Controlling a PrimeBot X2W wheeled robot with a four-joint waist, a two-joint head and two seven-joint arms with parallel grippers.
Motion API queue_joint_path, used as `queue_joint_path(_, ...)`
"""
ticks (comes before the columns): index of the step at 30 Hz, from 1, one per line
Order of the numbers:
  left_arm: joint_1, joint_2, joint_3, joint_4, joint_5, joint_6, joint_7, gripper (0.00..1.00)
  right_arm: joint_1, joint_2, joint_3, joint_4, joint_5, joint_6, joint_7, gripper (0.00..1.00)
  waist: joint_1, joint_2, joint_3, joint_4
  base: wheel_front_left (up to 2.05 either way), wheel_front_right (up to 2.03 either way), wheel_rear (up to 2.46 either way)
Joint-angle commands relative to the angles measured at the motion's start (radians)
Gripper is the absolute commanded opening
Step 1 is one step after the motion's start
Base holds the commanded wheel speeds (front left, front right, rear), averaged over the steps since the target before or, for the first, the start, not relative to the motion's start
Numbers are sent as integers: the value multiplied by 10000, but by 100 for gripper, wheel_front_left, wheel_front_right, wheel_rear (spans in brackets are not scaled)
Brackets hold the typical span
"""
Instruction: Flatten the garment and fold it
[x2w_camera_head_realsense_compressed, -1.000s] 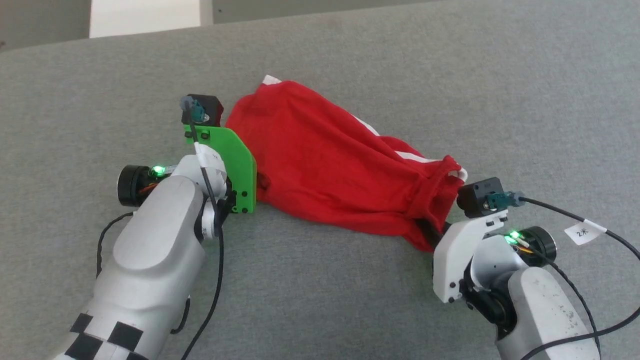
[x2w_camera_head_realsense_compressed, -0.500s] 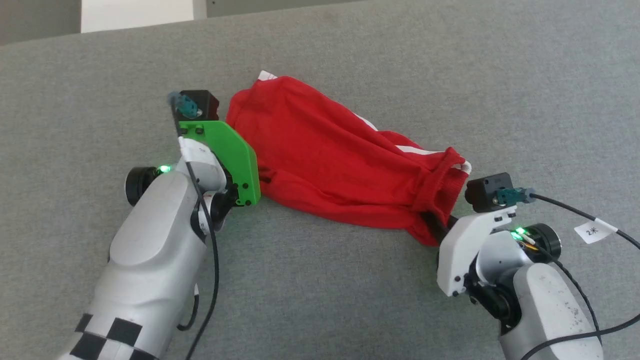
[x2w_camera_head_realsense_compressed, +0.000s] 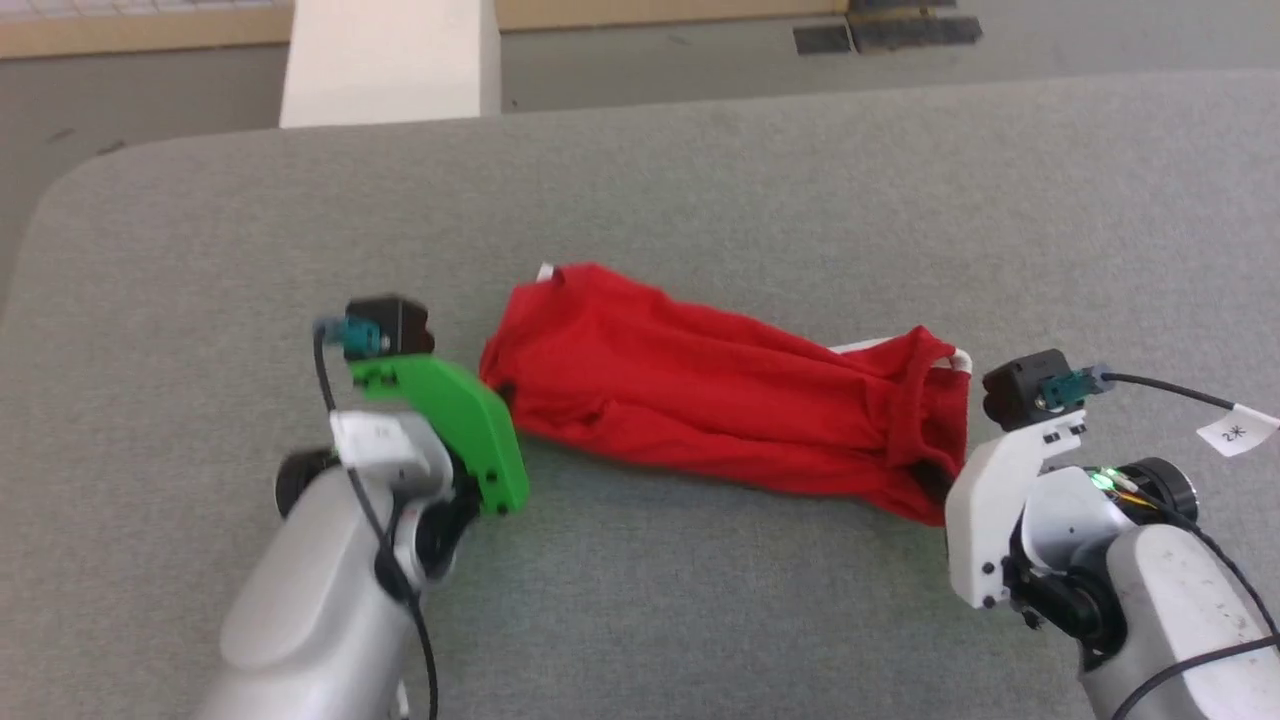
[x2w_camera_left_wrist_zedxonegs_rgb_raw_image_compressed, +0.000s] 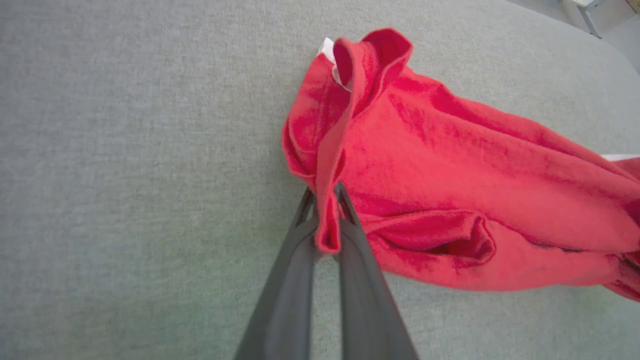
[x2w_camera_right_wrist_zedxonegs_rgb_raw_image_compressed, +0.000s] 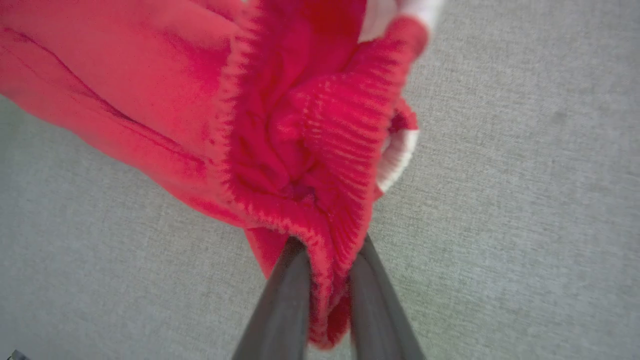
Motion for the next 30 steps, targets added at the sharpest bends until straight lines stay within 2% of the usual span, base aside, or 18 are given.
queue_joint_path(1, 480, 75, 101, -247, -160, 115, -153, 0, 215, -161, 28, -100, 162, -19, 118, 0, -1, 115, -386, 291, 0, 0, 0)
queue_joint_path(7, 2056, -28, 194, -1300, -408, 531, -451, 0, 690, -615, 199, -383, 685, -19, 659, 0, -1, 115, -710, 522, 0, 0, 0)
queue_joint_path(12, 3279, -264, 268, -1885, -668, 911, -681, 0, 1086, -741, 161, -497, 967, -19, 980, 0, -1, 115, -828, 637, 0, 0, 0)
queue_joint_path(20, 4701, -634, 339, -2011, -1078, 1266, -943, 0, 1605, -769, 115, -455, 1141, -19, 1366, 0, -1, 115, -1003, 710, 0, 0, 0)
queue_joint_path(23, 4909, -678, 308, -1993, -1187, 1251, -903, 0, 1683, -772, 76, -441, 1108, -19, 1285, 0, -1, 115, -1045, 740, 0, 0, 0)
queue_joint_path(24, 4931, -682, 330, -1997, -1206, 1244, -940, 0, 1709, -766, 100, -413, 1098, -19, 1243, 36, -1, 115, -1072, 753, 0, 0, 0)
queue_joint_path(25, 4937, -679, 341, -1991, -1218, 1236, -951, 40, 1741, -776, 141, -381, 1099, -19, 1249, 100, -1, 115, -1092, 762, 0, 0, 0)
queue_joint_path(26, 4917, -652, 349, -1984, -1206, 1234, -963, 100, 1772, -780, 163, -350, 1101, -19, 1229, 100, -1, 115, -1130, 773, 0, 0, 0)
queue_joint_path(30, 4837, -577, 524, -2103, -1281, 1216, -1046, 100, 1910, -719, 115, -378, 1089, -19, 992, 100, -1, 115, -1306, 777, 0, 0, 0)
